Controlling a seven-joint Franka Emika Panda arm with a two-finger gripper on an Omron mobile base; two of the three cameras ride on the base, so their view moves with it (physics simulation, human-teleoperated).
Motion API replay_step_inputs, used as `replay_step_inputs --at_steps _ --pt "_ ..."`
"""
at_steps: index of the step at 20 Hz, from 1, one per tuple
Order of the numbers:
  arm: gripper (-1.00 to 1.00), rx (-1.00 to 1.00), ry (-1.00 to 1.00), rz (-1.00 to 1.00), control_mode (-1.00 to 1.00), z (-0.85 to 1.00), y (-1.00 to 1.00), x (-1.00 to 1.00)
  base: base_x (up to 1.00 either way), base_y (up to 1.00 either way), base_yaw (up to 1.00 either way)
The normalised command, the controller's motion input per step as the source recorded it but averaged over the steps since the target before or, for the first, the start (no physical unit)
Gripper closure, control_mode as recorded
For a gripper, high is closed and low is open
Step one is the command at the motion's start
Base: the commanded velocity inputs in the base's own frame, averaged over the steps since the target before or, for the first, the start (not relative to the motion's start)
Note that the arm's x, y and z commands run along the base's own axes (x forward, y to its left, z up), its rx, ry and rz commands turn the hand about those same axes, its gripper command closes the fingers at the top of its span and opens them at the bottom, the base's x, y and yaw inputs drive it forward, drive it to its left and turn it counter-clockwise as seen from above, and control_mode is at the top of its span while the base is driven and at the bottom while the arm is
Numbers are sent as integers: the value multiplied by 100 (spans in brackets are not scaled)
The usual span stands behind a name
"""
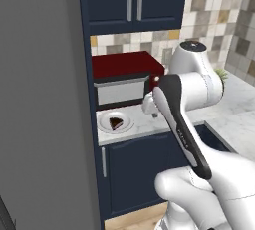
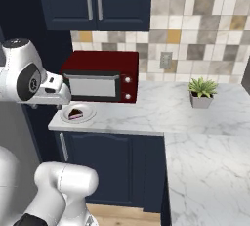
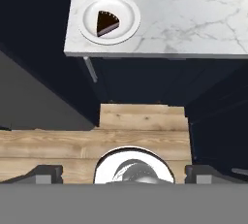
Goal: Take the baked cake out of the oven and place it on the plate for cooling. Then close the oven door.
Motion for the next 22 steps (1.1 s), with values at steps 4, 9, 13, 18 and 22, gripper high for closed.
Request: replay_step_inputs --at_steps 4,9,13,18,22 --pt "-100 1 0 -1 -100 0 0 -7 0 0 0" --pt "-100 0 0 0 100 0 0 -3 -79 12 0" --pt "-100 0 0 0 100 0 0 0 -100 72 2" --pt "-100 0 0 0 100 0 0 0 -73 99 39" --pt "-100 0 0 0 100 0 0 0 0 100 71"
